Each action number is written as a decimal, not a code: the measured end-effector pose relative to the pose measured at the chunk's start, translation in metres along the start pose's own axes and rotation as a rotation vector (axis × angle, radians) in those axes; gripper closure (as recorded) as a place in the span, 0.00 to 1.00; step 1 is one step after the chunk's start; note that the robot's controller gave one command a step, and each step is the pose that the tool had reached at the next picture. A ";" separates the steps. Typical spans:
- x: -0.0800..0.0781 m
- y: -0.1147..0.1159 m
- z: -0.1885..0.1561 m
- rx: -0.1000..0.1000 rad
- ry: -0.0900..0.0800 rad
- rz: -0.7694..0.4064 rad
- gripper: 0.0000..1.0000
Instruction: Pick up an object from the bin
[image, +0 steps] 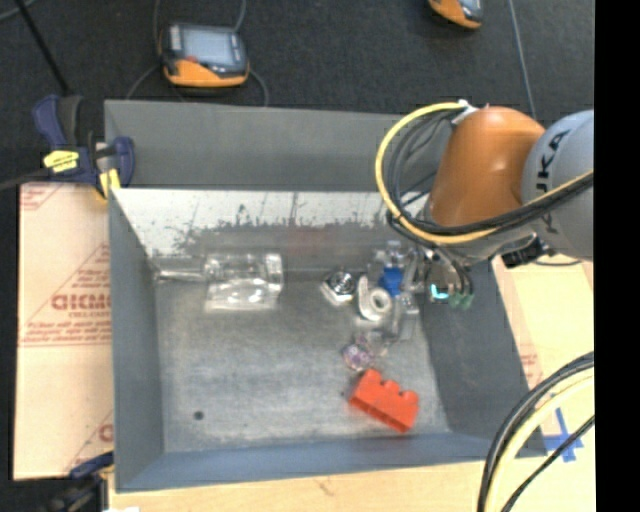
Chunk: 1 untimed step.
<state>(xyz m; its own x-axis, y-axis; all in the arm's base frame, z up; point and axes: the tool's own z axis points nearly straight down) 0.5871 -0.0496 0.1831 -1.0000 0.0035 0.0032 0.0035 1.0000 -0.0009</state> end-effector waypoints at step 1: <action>0.024 -0.037 0.114 0.001 -0.006 -0.330 0.00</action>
Offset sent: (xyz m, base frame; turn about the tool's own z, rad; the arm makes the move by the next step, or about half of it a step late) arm -0.0251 -0.0358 -0.1131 -0.3318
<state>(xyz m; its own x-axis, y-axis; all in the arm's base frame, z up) 0.5625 -0.0871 0.0695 -0.9471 -0.3210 -0.0022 -0.3210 0.9471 -0.0019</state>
